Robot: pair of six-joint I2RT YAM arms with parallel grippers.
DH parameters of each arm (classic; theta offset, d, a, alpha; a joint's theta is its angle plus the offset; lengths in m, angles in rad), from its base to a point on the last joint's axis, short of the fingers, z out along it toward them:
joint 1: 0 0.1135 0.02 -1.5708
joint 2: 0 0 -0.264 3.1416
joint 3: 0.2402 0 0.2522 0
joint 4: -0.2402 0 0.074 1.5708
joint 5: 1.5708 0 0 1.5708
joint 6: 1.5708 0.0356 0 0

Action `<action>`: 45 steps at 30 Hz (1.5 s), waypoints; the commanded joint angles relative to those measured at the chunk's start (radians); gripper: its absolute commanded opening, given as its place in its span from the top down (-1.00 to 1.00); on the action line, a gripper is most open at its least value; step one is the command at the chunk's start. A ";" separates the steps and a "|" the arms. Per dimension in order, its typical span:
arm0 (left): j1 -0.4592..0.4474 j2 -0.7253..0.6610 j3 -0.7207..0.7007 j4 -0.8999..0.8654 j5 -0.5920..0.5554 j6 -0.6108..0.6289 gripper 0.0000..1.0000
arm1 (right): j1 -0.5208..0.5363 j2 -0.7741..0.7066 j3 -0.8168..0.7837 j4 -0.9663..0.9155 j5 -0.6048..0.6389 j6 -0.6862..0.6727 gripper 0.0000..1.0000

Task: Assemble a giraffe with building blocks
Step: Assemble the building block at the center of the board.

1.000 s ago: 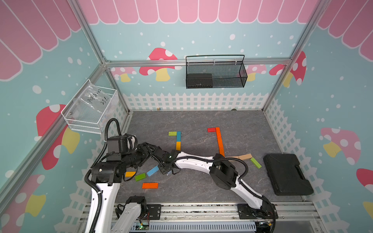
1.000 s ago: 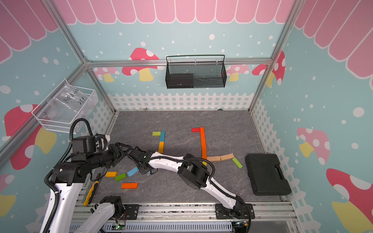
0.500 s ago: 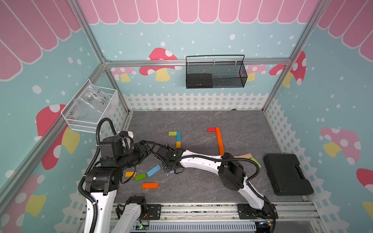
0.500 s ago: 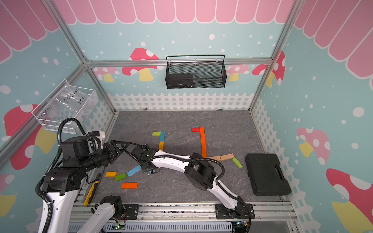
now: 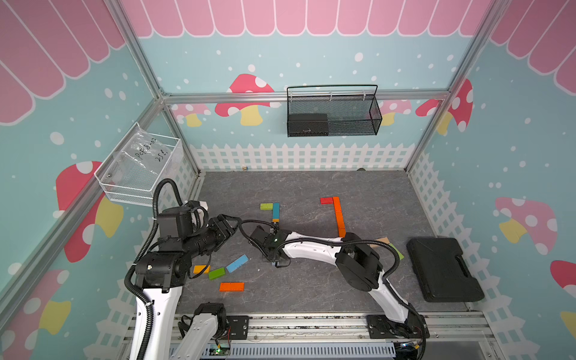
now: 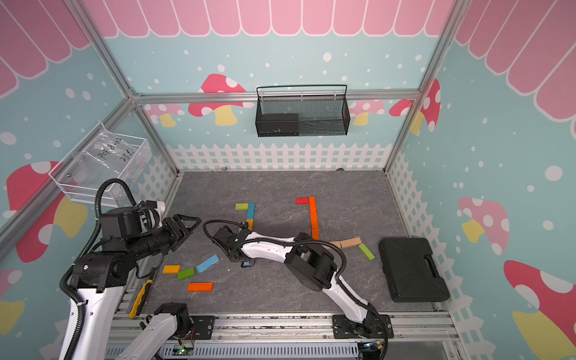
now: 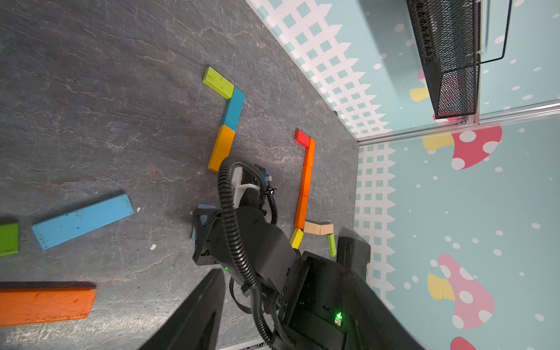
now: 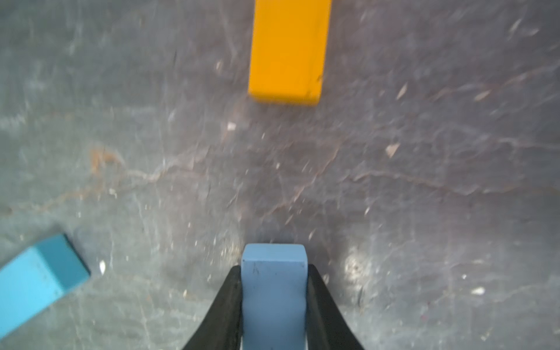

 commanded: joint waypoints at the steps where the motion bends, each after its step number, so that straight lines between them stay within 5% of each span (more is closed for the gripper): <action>1: -0.005 -0.003 -0.017 0.025 -0.001 -0.001 -0.30 | -0.016 -0.035 0.006 0.010 0.042 0.040 0.42; 45: -0.005 0.004 -0.058 0.076 0.038 0.011 -0.29 | -0.069 0.124 0.124 -0.008 0.053 0.081 0.24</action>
